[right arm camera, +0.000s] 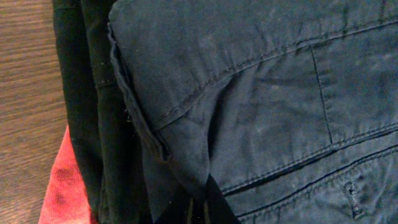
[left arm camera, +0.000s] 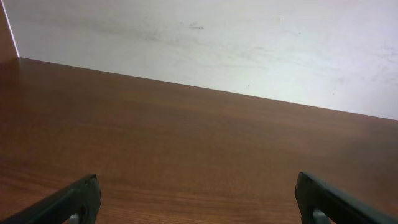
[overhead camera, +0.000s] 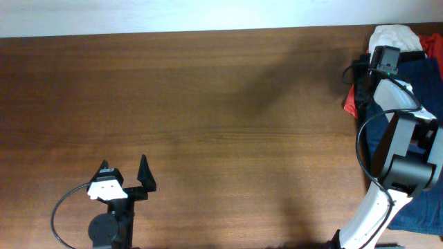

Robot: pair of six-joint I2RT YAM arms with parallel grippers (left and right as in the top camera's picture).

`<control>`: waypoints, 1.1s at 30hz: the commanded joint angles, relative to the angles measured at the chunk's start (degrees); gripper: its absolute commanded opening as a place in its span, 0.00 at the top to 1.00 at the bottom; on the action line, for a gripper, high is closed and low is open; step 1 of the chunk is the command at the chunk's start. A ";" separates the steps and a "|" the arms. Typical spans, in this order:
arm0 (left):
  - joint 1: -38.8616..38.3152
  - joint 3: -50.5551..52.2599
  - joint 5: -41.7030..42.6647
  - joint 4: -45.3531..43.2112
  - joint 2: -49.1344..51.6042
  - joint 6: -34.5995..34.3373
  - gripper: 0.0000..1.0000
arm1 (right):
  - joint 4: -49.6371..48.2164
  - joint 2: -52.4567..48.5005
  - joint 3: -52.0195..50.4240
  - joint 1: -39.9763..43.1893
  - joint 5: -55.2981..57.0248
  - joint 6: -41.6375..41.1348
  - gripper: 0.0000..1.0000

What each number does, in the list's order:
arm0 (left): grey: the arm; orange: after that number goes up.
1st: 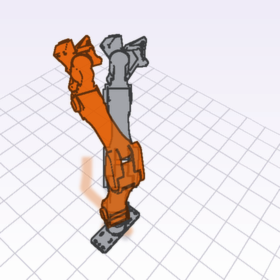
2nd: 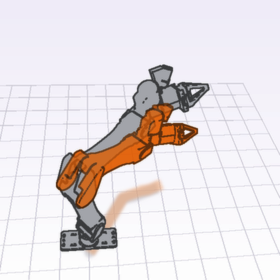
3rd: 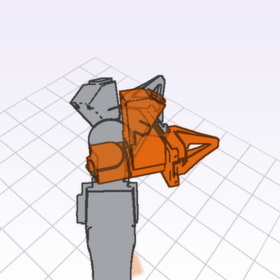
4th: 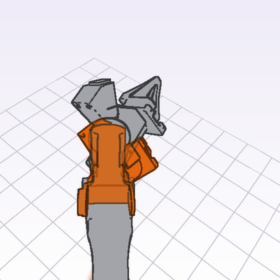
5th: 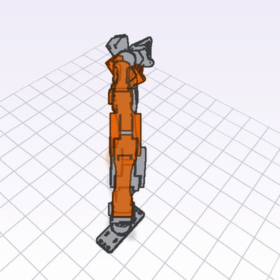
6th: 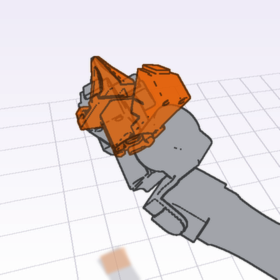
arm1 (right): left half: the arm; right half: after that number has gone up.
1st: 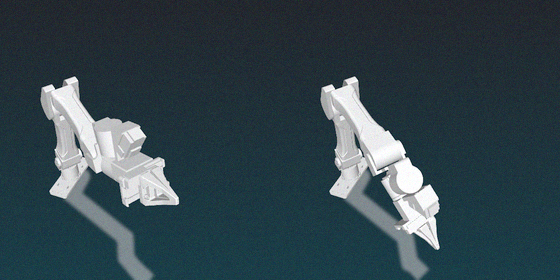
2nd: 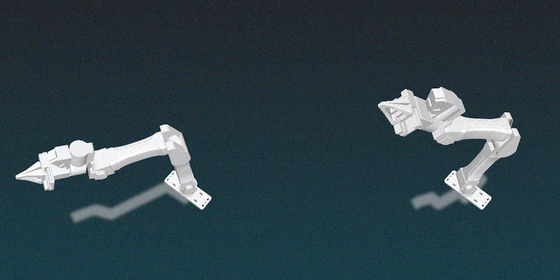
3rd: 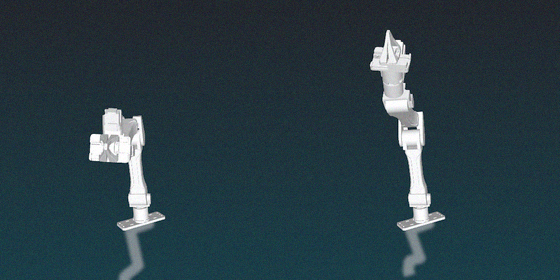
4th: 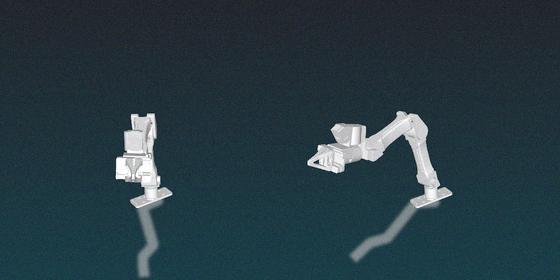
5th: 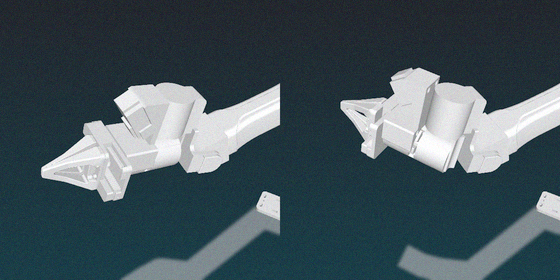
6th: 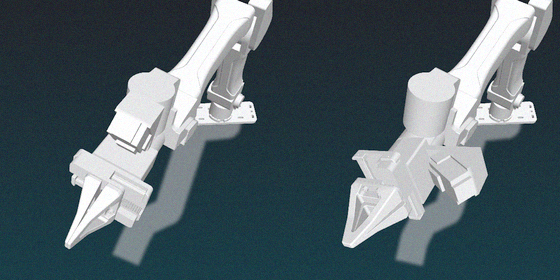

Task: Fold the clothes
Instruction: 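Reach the right gripper to the clothes pile and grasp the navy trousers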

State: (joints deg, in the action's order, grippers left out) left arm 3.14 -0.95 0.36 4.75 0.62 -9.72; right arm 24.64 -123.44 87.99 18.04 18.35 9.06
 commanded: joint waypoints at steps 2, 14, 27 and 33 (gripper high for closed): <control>0.31 0.42 -0.33 0.00 -0.26 0.17 0.01 | 1.46 1.57 1.09 0.42 3.28 -5.55 0.96; 0.31 0.42 -0.33 0.00 -0.26 0.17 0.01 | 1.38 4.39 1.07 0.35 -7.10 -6.71 0.29; 0.31 0.42 -0.33 0.00 -0.26 0.17 0.01 | 0.00 0.11 1.05 0.48 -7.15 -4.57 0.47; 0.31 0.42 -0.33 0.00 -0.26 0.17 0.01 | 0.00 -1.75 1.07 1.51 -4.17 -3.30 0.40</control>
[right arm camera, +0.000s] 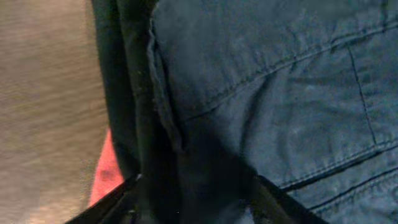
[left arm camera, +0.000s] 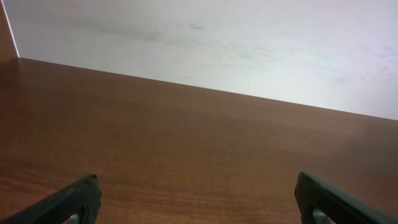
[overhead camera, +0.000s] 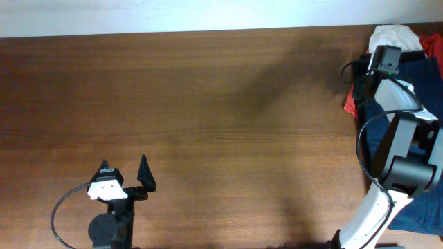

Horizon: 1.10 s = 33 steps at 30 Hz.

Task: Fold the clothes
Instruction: 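Reach the right gripper to the clothes pile and grasp the navy trousers, then drag the navy trousers with the right gripper to the table center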

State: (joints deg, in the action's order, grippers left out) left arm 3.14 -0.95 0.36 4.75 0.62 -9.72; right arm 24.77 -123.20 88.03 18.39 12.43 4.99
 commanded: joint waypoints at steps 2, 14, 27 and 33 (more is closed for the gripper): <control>0.31 0.42 -0.33 0.00 -0.26 0.17 0.01 | -0.02 -2.23 1.01 1.42 1.75 0.74 0.49; 0.31 0.42 -0.33 0.00 -0.26 0.17 0.01 | 1.22 2.45 1.05 2.38 1.75 -4.00 0.96; 0.31 0.42 -0.33 0.00 -0.26 0.17 0.01 | 3.32 20.22 1.05 0.09 -11.13 -5.53 0.96; 0.31 0.42 -0.33 0.00 -0.26 0.17 0.01 | 3.23 21.59 1.05 -13.86 -17.18 -5.42 0.96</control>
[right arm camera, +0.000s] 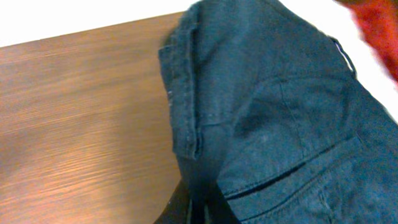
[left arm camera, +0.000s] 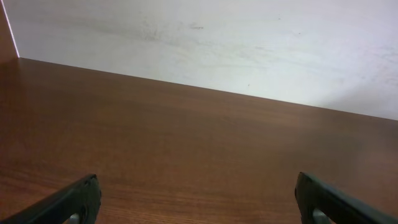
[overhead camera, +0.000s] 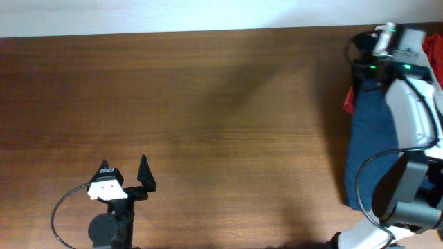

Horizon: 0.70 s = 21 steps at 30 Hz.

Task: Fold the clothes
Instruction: 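Drag the navy trousers with the right gripper to the table center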

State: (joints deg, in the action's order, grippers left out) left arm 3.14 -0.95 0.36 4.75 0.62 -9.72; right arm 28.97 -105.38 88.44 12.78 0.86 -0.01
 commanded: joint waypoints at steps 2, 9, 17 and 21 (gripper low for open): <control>0.31 0.42 -0.33 0.00 -0.26 0.17 0.01 | -1.11 3.78 0.63 -14.08 -5.95 -0.46 0.96; 0.31 0.42 -0.33 0.00 -0.26 0.17 0.01 | -3.69 3.65 0.61 -30.23 -11.13 -0.28 0.96; 0.31 0.42 -0.33 0.00 -0.26 0.17 0.01 | -4.24 3.65 0.61 -47.74 -12.90 -0.87 0.96; 0.31 0.42 -0.33 0.00 -0.26 0.17 0.01 | -2.62 3.65 0.61 -54.55 -12.92 -2.23 0.96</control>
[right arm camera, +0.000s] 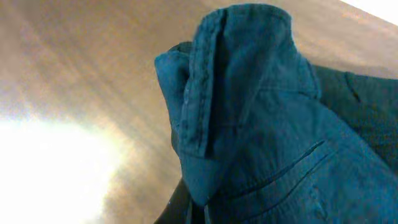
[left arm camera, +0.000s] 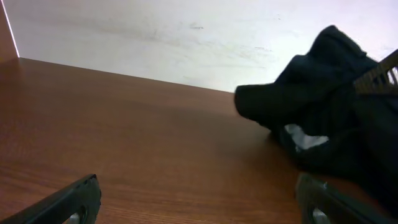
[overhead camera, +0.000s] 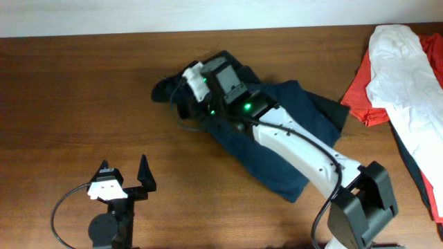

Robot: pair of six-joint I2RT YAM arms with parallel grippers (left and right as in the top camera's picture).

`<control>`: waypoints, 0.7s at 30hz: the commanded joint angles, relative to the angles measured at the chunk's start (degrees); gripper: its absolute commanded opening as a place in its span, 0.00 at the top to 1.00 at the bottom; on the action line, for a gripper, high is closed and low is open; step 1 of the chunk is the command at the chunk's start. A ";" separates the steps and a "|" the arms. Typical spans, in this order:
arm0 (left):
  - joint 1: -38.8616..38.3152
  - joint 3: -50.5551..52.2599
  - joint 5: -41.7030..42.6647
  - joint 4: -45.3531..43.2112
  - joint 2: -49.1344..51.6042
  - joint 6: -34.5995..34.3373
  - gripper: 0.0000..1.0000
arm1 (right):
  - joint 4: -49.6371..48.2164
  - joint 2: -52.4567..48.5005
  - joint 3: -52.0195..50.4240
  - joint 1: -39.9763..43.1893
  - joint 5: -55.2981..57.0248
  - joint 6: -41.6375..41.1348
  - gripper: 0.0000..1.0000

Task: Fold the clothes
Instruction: 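Drag the navy trousers with the right gripper to the table center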

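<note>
Dark navy trousers (overhead camera: 284,138) lie crumpled across the middle of the table, from the centre back toward the front right. My right gripper (overhead camera: 185,88) is shut on a bunched fold of their waistband at the left end. The right wrist view shows that fold (right arm camera: 236,93) held up above the wood, pinched in the gripper (right arm camera: 200,210). In the left wrist view the trousers (left arm camera: 323,112) appear far off at the right. My left gripper (overhead camera: 124,166) rests open near the front left, nothing between its fingers (left arm camera: 78,200).
A pile of clothes lies at the table's right edge: a white garment (overhead camera: 394,62) on top of a red one (overhead camera: 358,97). A light wall (left arm camera: 186,31) runs behind the table's back edge.
My right gripper has moved from the pile at the far right to the middle of the table, and the navy trousers have come with it. The left arm has not moved.
My right gripper was first down on the navy trousers in the pile at the right. Then its fingers stood apart around a fold. Later it was shut on the fabric and raised by the back edge. Now the trousers lie at mid-table, still gripped.
</note>
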State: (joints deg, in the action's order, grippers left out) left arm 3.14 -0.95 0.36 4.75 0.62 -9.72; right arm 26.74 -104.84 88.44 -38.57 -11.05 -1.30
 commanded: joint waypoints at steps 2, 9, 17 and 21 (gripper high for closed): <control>0.31 0.42 -0.33 0.00 -0.26 0.17 0.01 | 0.07 3.10 0.61 -5.64 -1.01 -0.92 0.96; 0.31 0.42 -0.33 0.00 -0.26 0.17 0.01 | 1.16 3.23 0.61 -5.66 -0.98 -0.90 0.56; 0.31 0.42 -0.33 0.00 -0.26 0.17 0.01 | 10.73 3.21 0.61 -5.55 16.70 -0.50 0.01; 0.31 0.42 -0.33 0.00 -0.26 0.17 0.01 | 19.85 3.61 0.61 3.85 33.46 -19.71 0.01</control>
State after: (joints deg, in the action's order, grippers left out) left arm 3.14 -0.95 0.36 4.75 0.64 -9.72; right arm 43.46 -103.33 88.51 -41.89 12.14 -8.99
